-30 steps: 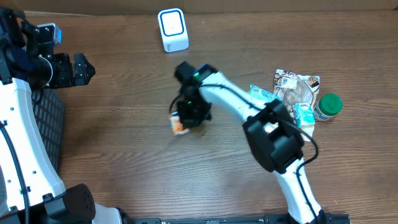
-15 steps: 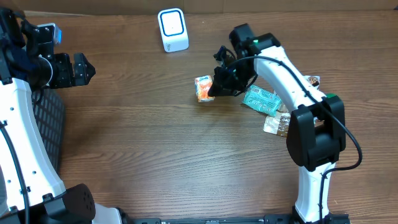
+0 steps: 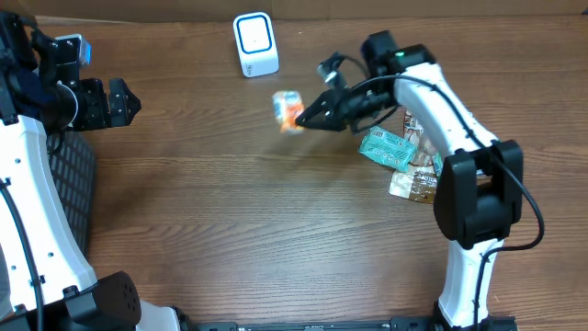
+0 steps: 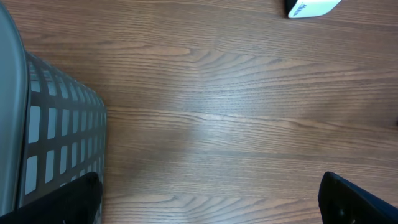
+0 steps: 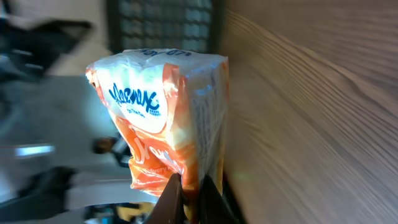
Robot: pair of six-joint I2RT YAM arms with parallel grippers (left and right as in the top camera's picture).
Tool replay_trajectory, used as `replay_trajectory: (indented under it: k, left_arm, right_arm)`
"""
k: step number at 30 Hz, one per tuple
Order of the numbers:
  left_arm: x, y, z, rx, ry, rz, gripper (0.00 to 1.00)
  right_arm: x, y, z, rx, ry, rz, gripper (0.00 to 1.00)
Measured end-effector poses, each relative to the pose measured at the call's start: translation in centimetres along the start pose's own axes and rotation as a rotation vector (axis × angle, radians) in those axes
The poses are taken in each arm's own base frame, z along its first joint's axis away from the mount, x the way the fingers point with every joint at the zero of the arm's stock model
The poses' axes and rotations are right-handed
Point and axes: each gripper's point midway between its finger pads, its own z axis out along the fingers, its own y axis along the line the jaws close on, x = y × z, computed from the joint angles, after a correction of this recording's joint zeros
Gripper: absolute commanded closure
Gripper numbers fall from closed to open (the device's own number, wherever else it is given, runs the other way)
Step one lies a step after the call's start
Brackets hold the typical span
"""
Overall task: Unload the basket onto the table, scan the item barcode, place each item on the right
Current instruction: 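Lift the orange pack and carry it toward the scanner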
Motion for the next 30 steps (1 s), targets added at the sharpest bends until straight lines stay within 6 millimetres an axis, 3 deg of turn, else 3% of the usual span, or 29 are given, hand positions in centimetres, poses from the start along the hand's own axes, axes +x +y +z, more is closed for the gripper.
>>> replay_trajectory:
  k: [5,9,22,30]
  left_arm:
    - [0.0,0.0,0.0,0.000,0.000,0.000,0.00]
    - [0.0,0.0,0.0,0.000,0.000,0.000,0.01]
    - [0.0,0.0,0.0,0.000,0.000,0.000,0.00]
    - [0.0,0.0,0.0,0.000,0.000,0.000,0.00]
  right_arm:
    - [-1.2,1.2,-3.5,-0.121,-0.084,0.019,0.96]
    - [-1.3,1.7,-5.1,-0.177,-0.118,0.042,0.96]
    - [0.4,3.7,-5.5,-0.230,-0.121,0.049,0.96]
    - [1.2,7.0,-6.3,-0.221,-0.136,-0.071,0.96]
